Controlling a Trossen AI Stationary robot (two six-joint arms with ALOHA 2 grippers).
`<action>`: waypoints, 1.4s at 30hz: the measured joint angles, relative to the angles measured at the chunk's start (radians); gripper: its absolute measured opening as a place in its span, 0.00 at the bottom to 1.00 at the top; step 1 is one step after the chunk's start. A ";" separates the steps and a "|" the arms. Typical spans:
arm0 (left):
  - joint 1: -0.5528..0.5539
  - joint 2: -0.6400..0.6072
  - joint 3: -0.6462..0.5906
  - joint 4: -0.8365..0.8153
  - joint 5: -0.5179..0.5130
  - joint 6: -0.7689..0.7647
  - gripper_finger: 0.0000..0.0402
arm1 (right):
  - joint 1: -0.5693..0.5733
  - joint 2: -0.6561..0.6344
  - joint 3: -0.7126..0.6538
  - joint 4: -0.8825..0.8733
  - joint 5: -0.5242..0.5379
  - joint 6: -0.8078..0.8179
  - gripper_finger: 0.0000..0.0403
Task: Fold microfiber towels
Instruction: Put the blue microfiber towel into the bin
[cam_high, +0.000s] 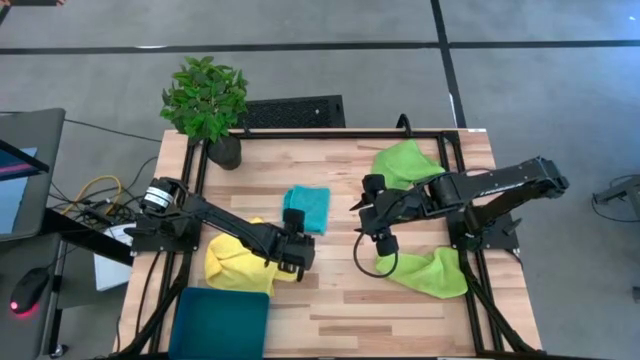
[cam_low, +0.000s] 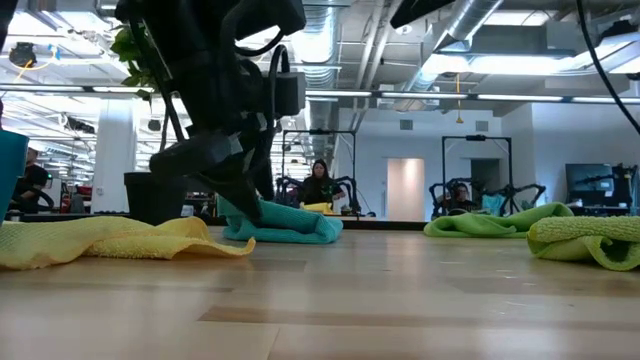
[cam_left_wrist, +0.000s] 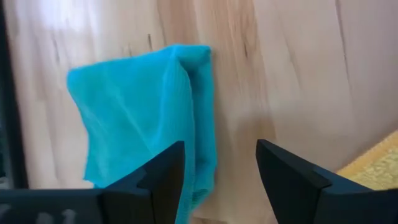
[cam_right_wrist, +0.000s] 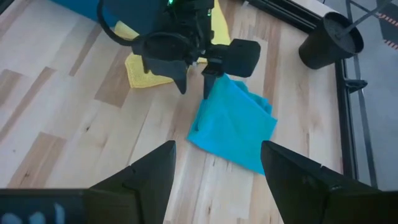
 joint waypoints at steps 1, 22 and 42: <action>0.000 0.000 0.000 0.005 -0.008 0.008 0.48 | 0.000 0.000 0.000 0.000 0.000 0.000 0.65; 0.094 0.050 -0.053 0.090 0.058 0.010 0.48 | 0.000 0.000 0.000 -0.025 0.000 0.000 0.65; 0.098 0.098 -0.053 0.079 0.011 -0.073 0.03 | 0.000 0.000 0.000 -0.032 0.000 0.000 0.65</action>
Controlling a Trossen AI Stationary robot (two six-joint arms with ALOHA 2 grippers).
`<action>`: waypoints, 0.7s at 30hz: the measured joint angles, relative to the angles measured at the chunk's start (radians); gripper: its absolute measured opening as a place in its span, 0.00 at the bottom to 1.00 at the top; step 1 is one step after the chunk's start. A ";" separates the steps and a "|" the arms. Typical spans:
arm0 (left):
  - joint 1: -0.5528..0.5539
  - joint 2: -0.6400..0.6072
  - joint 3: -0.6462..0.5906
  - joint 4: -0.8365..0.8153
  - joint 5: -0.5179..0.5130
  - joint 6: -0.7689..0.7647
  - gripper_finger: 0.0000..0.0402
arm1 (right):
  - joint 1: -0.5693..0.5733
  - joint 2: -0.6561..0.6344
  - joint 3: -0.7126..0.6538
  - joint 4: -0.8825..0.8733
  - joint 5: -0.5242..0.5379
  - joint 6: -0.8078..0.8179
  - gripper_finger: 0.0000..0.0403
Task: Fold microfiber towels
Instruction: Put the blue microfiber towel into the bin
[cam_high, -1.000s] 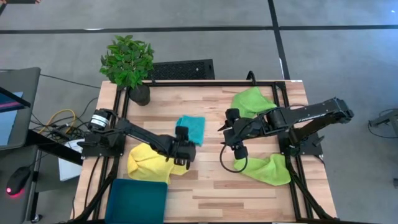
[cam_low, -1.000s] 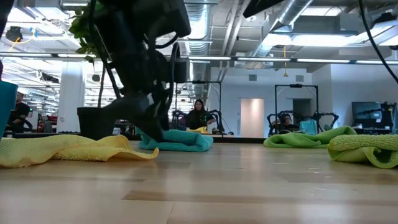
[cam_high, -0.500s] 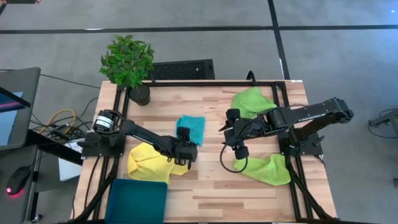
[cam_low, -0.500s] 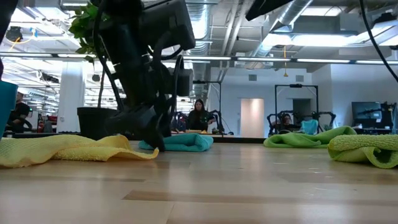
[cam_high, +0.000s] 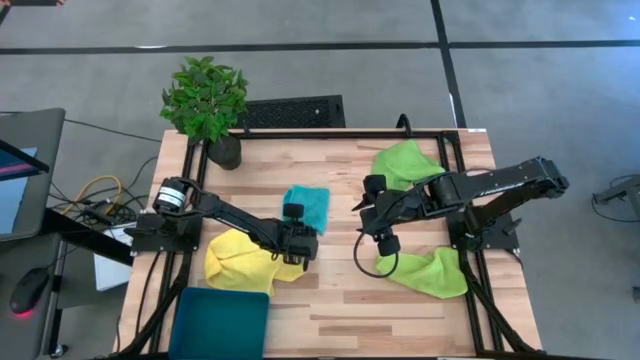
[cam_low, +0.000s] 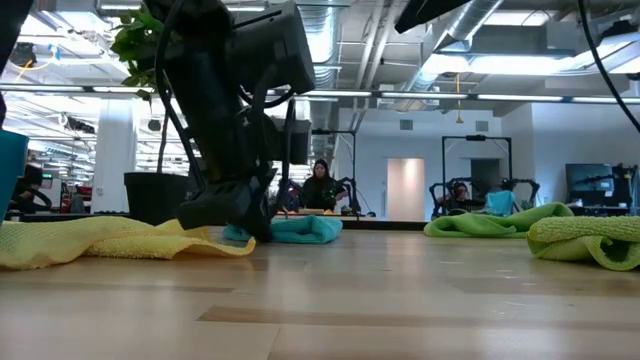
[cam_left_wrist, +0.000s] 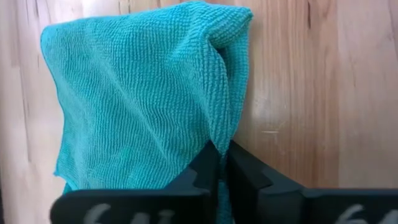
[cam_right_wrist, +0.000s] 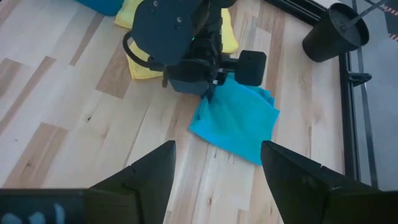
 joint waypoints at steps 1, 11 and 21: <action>-0.002 -0.001 0.000 -0.002 0.006 -0.007 0.03 | 0.000 0.000 0.000 0.000 0.000 0.000 0.65; -0.052 -0.143 -0.005 -0.169 0.110 -0.181 0.00 | 0.000 0.000 0.000 0.001 0.000 0.000 0.65; -0.157 -0.330 -0.005 -0.348 0.268 -0.367 0.00 | 0.000 0.000 0.000 0.002 0.000 0.000 0.65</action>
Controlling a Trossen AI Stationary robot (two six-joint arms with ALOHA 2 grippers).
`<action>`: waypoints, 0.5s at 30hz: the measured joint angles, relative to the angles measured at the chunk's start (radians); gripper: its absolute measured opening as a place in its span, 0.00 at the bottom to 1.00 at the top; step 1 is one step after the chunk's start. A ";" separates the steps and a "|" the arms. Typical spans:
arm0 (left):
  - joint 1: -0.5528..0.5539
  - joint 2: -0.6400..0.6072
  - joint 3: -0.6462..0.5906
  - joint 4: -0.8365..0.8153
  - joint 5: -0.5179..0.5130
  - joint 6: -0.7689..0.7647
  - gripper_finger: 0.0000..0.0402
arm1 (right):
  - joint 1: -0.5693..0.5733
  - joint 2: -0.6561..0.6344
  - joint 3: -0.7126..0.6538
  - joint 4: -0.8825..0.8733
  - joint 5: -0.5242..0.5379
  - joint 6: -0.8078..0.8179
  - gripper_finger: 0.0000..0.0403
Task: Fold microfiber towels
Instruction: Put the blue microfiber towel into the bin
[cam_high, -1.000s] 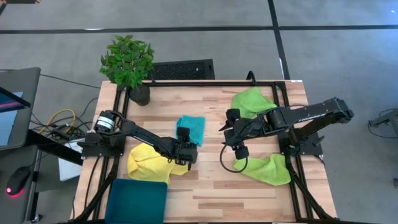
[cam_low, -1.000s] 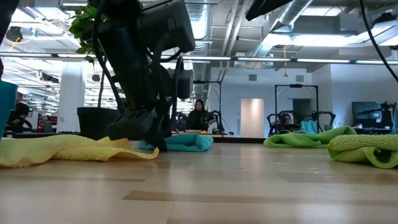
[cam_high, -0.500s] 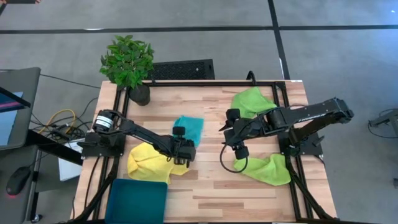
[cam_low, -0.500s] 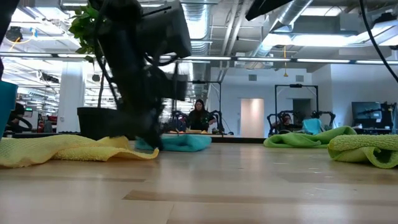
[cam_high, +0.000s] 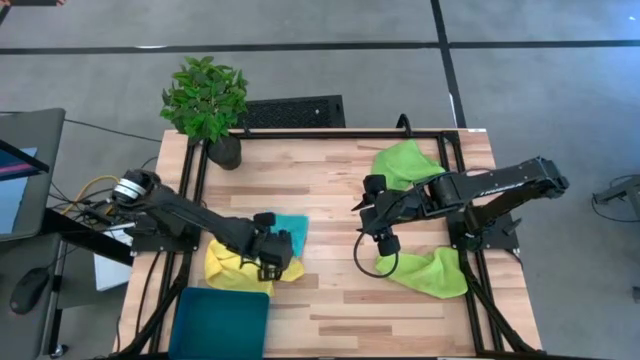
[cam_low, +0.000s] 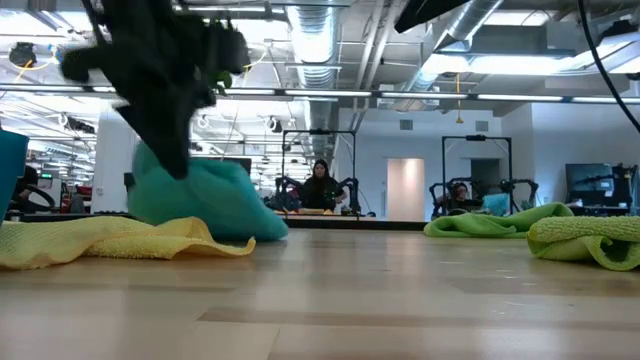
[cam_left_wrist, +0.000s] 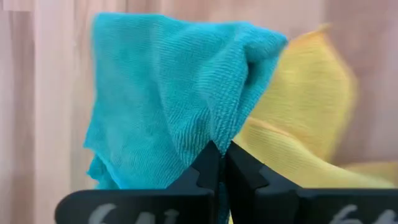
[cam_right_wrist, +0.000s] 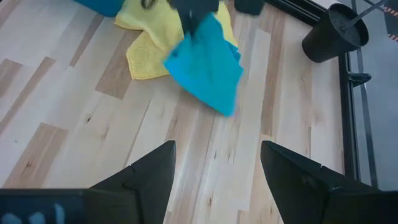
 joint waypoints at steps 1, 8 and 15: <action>-0.014 -0.018 0.000 -0.004 0.013 -0.019 0.00 | 0.000 0.000 0.000 0.000 0.000 0.000 0.65; -0.136 -0.101 0.002 -0.050 0.147 -0.185 0.00 | -0.001 0.000 0.000 0.000 -0.038 0.000 0.65; -0.269 -0.103 0.002 -0.092 0.259 -0.403 0.00 | 0.000 0.000 0.000 0.000 -0.080 0.001 0.65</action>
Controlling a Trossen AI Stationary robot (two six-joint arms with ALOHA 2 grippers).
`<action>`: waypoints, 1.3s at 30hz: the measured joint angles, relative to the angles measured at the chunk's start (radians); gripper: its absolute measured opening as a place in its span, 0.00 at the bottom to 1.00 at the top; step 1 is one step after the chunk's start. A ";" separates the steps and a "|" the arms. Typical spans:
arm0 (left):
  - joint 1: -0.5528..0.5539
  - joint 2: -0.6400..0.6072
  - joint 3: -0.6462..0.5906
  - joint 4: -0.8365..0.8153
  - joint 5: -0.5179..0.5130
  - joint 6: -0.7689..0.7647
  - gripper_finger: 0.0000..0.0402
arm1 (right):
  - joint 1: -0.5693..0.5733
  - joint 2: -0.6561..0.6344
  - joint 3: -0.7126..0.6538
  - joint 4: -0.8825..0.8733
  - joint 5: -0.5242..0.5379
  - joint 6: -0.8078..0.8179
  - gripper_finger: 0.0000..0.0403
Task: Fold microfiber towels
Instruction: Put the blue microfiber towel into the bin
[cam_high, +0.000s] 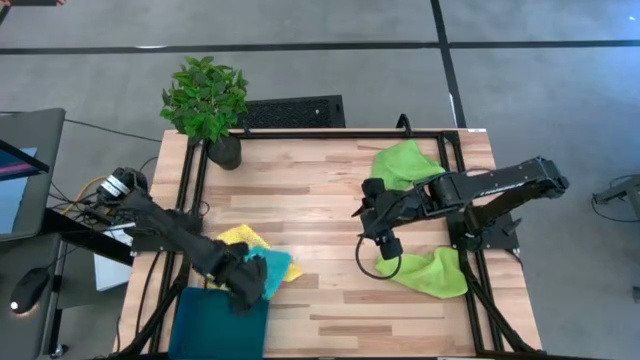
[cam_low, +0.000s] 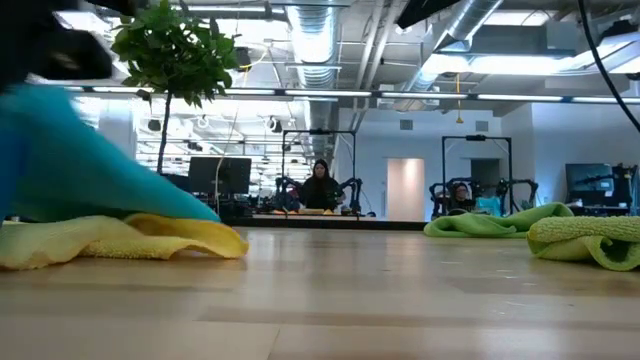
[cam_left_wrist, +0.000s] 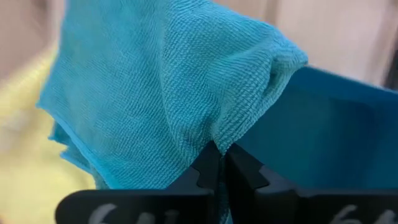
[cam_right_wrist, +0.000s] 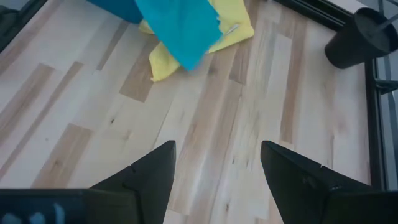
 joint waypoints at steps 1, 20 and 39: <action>-0.018 0.000 0.000 0.002 0.008 -0.031 0.00 | 0.000 0.000 0.000 0.000 0.000 0.000 0.65; -0.238 -0.001 0.079 0.029 -0.005 -0.399 0.00 | 0.000 0.000 0.000 0.046 0.000 0.018 0.65; -0.344 0.105 0.079 0.197 0.065 -0.588 0.00 | -0.001 0.000 0.000 0.045 0.000 0.017 0.65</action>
